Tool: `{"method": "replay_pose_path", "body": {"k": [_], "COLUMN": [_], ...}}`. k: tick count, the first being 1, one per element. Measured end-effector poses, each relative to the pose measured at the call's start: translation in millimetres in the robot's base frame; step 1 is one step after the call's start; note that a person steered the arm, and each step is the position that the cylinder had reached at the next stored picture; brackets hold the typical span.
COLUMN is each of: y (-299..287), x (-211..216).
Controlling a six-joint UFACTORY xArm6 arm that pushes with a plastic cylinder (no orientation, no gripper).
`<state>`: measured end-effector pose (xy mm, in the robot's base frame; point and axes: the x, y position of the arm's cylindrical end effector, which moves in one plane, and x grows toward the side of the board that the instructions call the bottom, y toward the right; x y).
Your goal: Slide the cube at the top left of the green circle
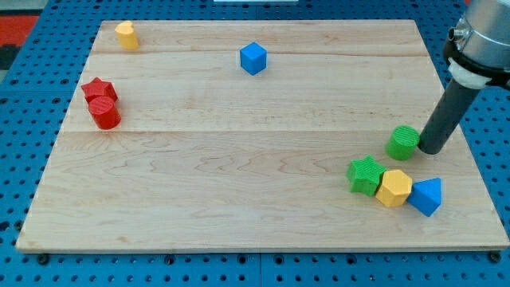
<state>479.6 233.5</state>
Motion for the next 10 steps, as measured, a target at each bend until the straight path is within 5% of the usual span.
{"method": "replay_pose_path", "body": {"k": [1,3,5,10], "y": [20.2,-47.7,-50.9,-182.7], "x": [-35.0,-12.1,-15.9,-62.6]}}
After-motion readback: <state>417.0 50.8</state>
